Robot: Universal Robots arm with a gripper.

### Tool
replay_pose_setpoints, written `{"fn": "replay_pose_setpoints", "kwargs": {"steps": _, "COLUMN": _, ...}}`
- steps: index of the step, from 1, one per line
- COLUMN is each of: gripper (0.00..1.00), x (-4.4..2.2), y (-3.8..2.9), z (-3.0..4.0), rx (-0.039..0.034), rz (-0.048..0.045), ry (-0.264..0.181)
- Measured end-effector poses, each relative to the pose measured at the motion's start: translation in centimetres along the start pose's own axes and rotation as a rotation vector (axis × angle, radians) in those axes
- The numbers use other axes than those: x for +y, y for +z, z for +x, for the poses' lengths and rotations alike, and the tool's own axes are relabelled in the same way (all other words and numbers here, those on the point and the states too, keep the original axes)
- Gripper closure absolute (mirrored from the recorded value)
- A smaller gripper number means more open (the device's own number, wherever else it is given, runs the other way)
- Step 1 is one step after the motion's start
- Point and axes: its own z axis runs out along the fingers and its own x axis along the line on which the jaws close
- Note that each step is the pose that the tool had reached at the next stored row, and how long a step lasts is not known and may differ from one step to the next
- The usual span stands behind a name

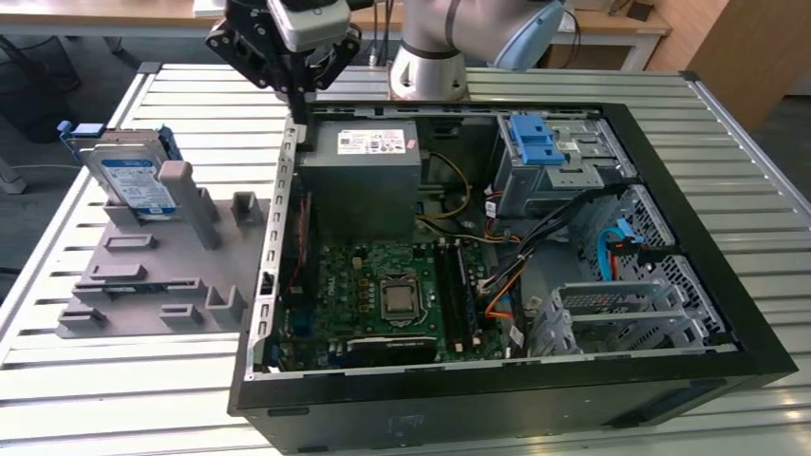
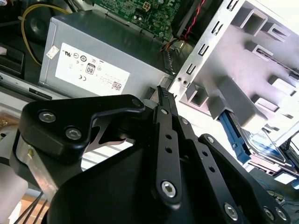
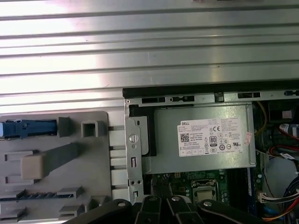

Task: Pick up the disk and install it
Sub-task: 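Reach for the disk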

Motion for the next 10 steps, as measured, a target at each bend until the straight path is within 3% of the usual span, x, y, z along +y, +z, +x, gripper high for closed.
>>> {"fn": "replay_pose_setpoints", "kwargs": {"steps": 10, "gripper": 0.89, "x": 0.15, "y": 0.06, "z": 0.85, "rx": 0.0, "rz": 0.0, "ry": 0.0}}
